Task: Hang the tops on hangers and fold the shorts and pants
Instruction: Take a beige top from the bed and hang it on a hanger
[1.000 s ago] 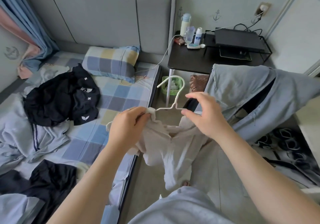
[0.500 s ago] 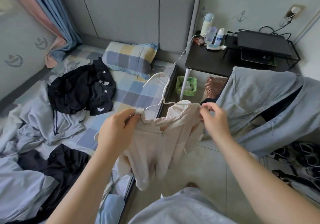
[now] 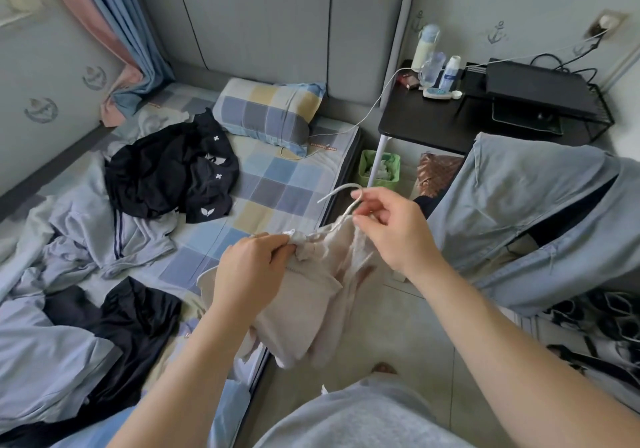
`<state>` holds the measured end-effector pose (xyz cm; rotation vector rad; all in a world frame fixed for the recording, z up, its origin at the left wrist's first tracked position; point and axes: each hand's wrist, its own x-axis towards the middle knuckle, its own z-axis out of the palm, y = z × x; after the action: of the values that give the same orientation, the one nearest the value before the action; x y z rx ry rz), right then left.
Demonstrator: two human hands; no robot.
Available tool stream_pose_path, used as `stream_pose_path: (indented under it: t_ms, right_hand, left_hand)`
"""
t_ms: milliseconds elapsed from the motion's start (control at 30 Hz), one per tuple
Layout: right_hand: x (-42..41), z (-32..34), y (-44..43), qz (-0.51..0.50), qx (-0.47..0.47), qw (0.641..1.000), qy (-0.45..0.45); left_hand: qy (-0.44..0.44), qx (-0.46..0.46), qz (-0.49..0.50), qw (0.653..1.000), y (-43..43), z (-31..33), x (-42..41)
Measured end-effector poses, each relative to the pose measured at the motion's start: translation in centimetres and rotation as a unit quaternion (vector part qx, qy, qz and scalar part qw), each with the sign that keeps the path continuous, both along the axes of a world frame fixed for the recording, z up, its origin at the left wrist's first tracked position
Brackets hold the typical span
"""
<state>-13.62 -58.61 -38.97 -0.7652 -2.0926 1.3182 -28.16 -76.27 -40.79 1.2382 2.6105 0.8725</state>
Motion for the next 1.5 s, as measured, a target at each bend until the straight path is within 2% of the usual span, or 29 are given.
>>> stream_pose_path:
  t_ms: [67,167,233,300,433,567,667,733,833,900,1000,1067,1167,1233,1333,1500]
  right_hand:
    - [0.3,0.5,-0.6,0.068,0.017,0.998,0.010]
    - [1.2,0.3,0.5,0.100,0.135,0.977,-0.129]
    - [1.5,0.2,0.7,0.116,0.115,0.970,-0.178]
    - [1.4,0.1,0.4,0.129,0.062,0.975,-0.167]
    - [0.8,-0.1,-0.8,0.158,0.051,0.973,-0.160]
    - [0.5,0.0,-1.4,0.141,0.121,0.968,-0.166]
    - [0.3,0.3,-1.3,0.103,0.236,0.950,-0.176]
    - [0.4,0.2,-1.4,0.081,0.263,0.941,-0.194]
    - [0.7,-0.4,-1.7,0.080,0.253,0.942,-0.205]
    - [0.5,-0.8,-1.7,0.101,0.243,0.932,-0.248]
    - [0.5,-1.7,-2.1,0.121,0.222,0.915,-0.315]
    - [0.8,-1.8,-2.2,0.104,0.172,0.933,-0.298]
    - [1.1,-1.3,-1.9,0.083,0.082,0.975,-0.187]
    - [1.5,-0.9,-1.9,0.085,0.076,0.982,-0.148]
    - [2.3,-0.7,-2.1,0.075,0.061,0.988,-0.120]
    - [3.7,0.0,-1.6,0.076,0.018,0.995,-0.069]
  left_hand:
    - [-0.028,0.050,0.004,0.998,-0.1,0.3,-0.4]
    - [-0.058,0.104,-0.015,0.993,-0.6,1.2,-1.1]
    - [-0.039,0.101,-0.038,0.993,-0.6,1.5,-1.5]
    - [-0.024,0.096,-0.049,0.994,-0.2,1.4,-1.6]
    - [-0.029,0.108,-0.018,0.994,0.7,0.7,-0.8]
    - [-0.013,0.136,0.085,0.987,1.3,0.1,-0.1]
    - [-0.146,0.175,0.096,0.969,1.5,0.4,-0.3]
    - [-0.223,0.184,0.115,0.950,1.8,0.5,-0.8]
    - [-0.297,0.230,0.135,0.917,2.1,1.0,-1.2]
    - [-0.334,0.270,0.119,0.895,2.3,1.5,-1.3]
    - [-0.336,0.292,0.048,0.894,2.5,2.3,-1.1]
    - [-0.335,0.254,-0.043,0.906,2.6,2.5,-1.3]
    - [-0.306,0.092,-0.139,0.937,2.4,1.9,-1.9]
    - [-0.257,0.065,-0.096,0.959,2.0,0.9,-2.3]
    - [-0.192,0.093,-0.008,0.977,1.1,-0.7,-2.9]
    - [-0.170,0.063,0.069,0.981,-0.3,-2.9,-4.1]
